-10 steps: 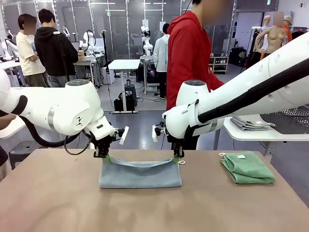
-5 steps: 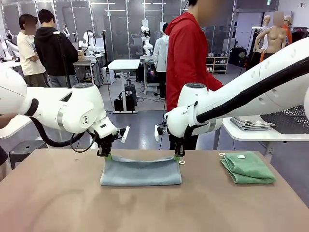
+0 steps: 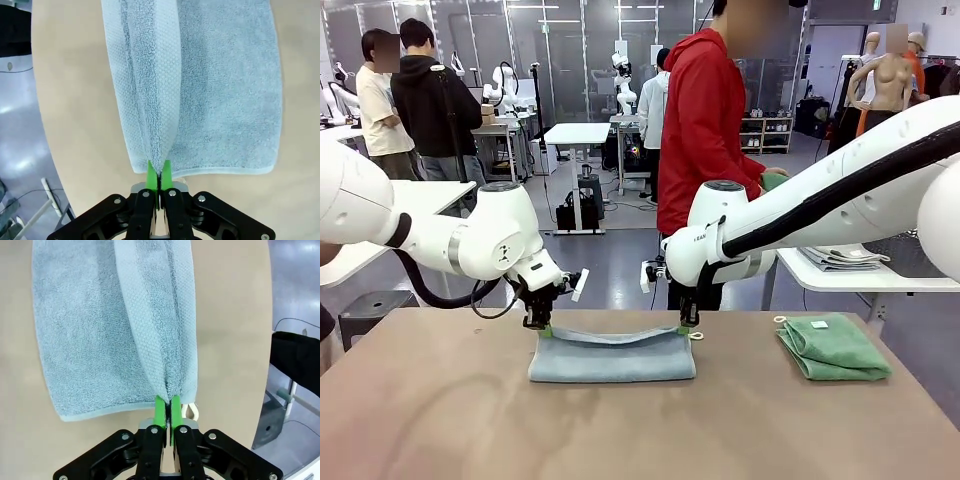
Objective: Fold the towels and place them in the basket.
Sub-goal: When a person lays out a Towel with hook on the table, fold it in half twice.
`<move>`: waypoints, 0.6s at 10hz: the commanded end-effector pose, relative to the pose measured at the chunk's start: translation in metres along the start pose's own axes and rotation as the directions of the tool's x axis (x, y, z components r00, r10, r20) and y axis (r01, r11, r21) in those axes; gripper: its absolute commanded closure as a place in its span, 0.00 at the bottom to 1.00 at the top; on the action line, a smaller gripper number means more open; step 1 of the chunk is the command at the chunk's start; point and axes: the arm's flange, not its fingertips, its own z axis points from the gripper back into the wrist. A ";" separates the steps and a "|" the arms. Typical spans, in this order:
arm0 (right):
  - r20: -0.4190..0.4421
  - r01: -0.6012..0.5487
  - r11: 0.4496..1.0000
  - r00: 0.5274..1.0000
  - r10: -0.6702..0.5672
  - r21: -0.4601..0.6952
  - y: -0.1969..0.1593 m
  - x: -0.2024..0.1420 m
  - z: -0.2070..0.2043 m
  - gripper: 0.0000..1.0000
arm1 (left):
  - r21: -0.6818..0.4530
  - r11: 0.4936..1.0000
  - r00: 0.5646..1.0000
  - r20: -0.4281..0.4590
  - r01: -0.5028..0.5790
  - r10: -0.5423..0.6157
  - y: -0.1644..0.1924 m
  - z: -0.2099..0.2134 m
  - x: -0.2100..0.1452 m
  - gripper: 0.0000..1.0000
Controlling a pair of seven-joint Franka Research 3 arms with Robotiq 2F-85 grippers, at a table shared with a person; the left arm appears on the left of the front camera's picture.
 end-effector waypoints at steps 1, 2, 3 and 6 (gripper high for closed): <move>0.032 -0.014 1.000 0.999 0.015 -0.006 -0.006 -0.003 -0.002 0.95 | -0.022 0.999 1.000 -0.009 0.029 -0.030 0.013 -0.006 0.000 0.97; 0.034 -0.011 1.000 0.999 0.012 -0.010 -0.008 -0.004 -0.004 0.95 | -0.024 0.999 1.000 -0.010 0.022 -0.022 0.012 -0.009 0.000 0.97; 0.039 -0.003 1.000 0.999 0.003 -0.003 -0.009 -0.003 -0.005 0.95 | -0.023 0.999 1.000 -0.013 0.022 -0.023 0.013 -0.011 -0.001 0.94; 0.052 -0.004 1.000 0.999 0.005 -0.020 -0.008 -0.003 0.001 0.55 | 0.021 0.999 0.999 -0.021 0.048 -0.048 0.012 -0.005 0.000 0.58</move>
